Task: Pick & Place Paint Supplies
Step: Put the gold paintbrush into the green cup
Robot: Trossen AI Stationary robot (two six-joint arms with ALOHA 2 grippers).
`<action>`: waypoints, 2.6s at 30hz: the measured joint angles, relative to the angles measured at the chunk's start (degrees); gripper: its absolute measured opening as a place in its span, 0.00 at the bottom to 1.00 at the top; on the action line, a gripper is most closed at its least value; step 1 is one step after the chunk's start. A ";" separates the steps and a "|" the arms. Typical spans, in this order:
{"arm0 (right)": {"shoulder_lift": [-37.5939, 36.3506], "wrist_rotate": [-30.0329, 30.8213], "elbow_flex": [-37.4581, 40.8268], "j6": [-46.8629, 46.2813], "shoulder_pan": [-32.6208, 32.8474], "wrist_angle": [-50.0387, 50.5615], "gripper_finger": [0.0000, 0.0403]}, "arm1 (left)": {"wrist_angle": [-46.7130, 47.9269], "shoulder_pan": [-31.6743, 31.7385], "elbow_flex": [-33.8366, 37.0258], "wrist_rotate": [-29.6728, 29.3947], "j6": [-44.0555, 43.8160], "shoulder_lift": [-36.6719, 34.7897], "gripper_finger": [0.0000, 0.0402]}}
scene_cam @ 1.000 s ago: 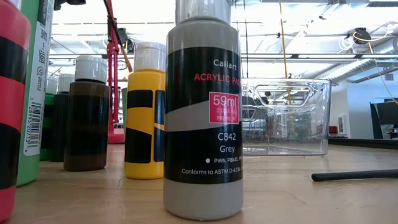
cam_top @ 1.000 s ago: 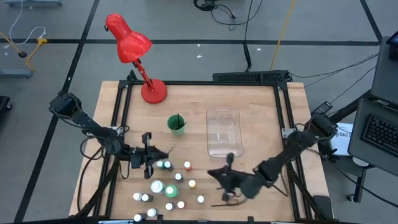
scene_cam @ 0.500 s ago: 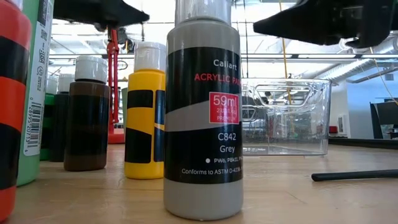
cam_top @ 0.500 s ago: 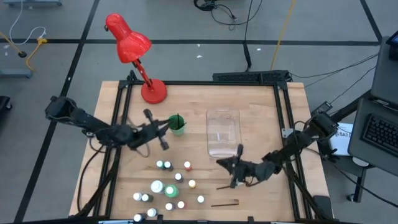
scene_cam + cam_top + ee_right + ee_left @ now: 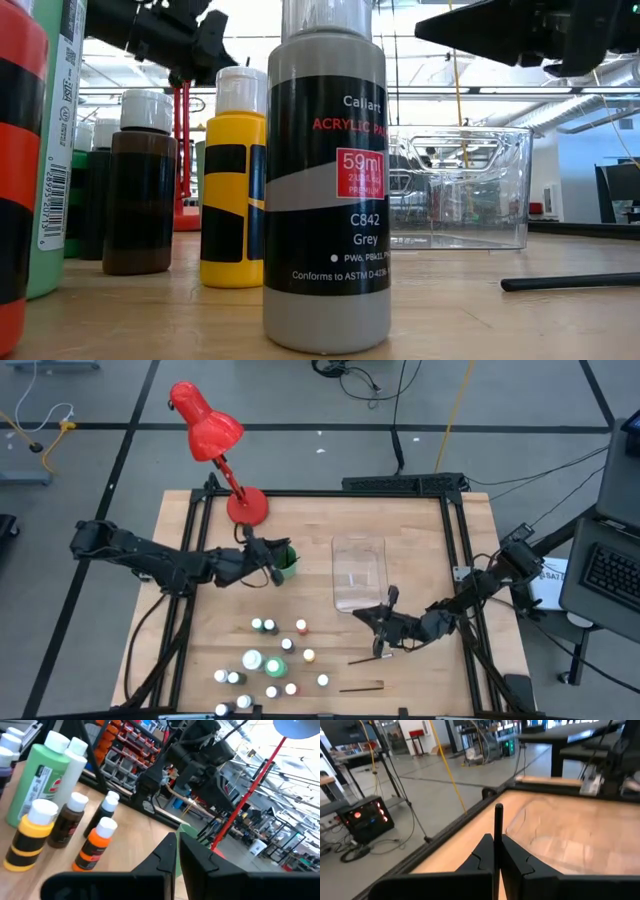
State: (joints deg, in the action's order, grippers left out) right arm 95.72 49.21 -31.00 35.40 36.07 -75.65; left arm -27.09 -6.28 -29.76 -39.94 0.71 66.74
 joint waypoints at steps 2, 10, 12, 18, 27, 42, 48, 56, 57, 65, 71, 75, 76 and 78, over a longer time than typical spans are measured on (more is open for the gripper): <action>0.00 0.00 0.00 -0.90 0.00 -0.04 0.03 | 0.08 0.00 0.95 0.02 -0.47 0.07 0.00; 0.00 -0.03 -0.02 -6.15 0.00 -0.78 0.03 | 0.36 -0.17 4.54 0.00 -1.43 0.07 0.01; 0.00 -0.12 -0.04 -6.22 -0.05 -1.37 0.03 | 0.38 -0.17 5.33 0.06 -1.17 0.07 0.01; 0.00 -3.85 -0.07 -7.86 -0.68 -1.30 0.03 | -0.01 -0.16 5.82 2.05 0.89 0.07 0.04; 0.00 -4.53 -0.07 -8.90 -1.25 -0.86 0.03 | -0.62 -0.17 5.82 2.94 0.54 0.07 0.05; 0.04 -4.52 -0.07 -12.17 -1.23 0.88 0.03 | -0.61 -0.17 5.82 4.44 0.41 0.07 0.25; 0.04 -4.53 -0.07 -13.37 -1.23 0.90 0.03 | -0.49 -0.70 5.82 4.38 1.75 -0.52 0.45; 0.04 -4.53 -0.11 -13.73 -1.14 2.17 0.03 | 1.89 -11.55 2.49 14.05 10.15 -11.93 0.48; 0.04 -4.53 -0.09 -13.73 -1.14 2.20 0.03 | 2.37 -13.20 2.45 17.59 11.24 -13.75 0.45; 0.04 -4.78 -0.11 -15.56 -1.22 2.64 0.03 | -0.95 -21.65 11.40 27.02 18.37 -20.91 0.03; 0.03 -6.03 -0.14 -17.10 -1.11 1.48 0.03 | -19.01 -20.86 24.19 24.33 20.83 -22.02 0.05; -1.72 -6.25 -3.75 -15.72 0.14 6.13 0.03 | -27.51 -19.65 28.95 23.67 22.73 -22.32 0.01; -2.26 -6.51 -6.02 -14.44 0.81 10.27 0.03 | -28.34 -19.44 29.17 23.03 22.63 -22.43 0.01; -3.43 -4.70 -12.03 -13.01 2.74 22.37 0.03 | -28.34 -19.34 28.77 22.14 22.10 -22.47 0.03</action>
State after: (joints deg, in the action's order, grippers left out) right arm 92.29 44.51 -43.03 22.39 38.82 -53.27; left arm -55.43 -25.63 -0.99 -17.80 22.81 44.27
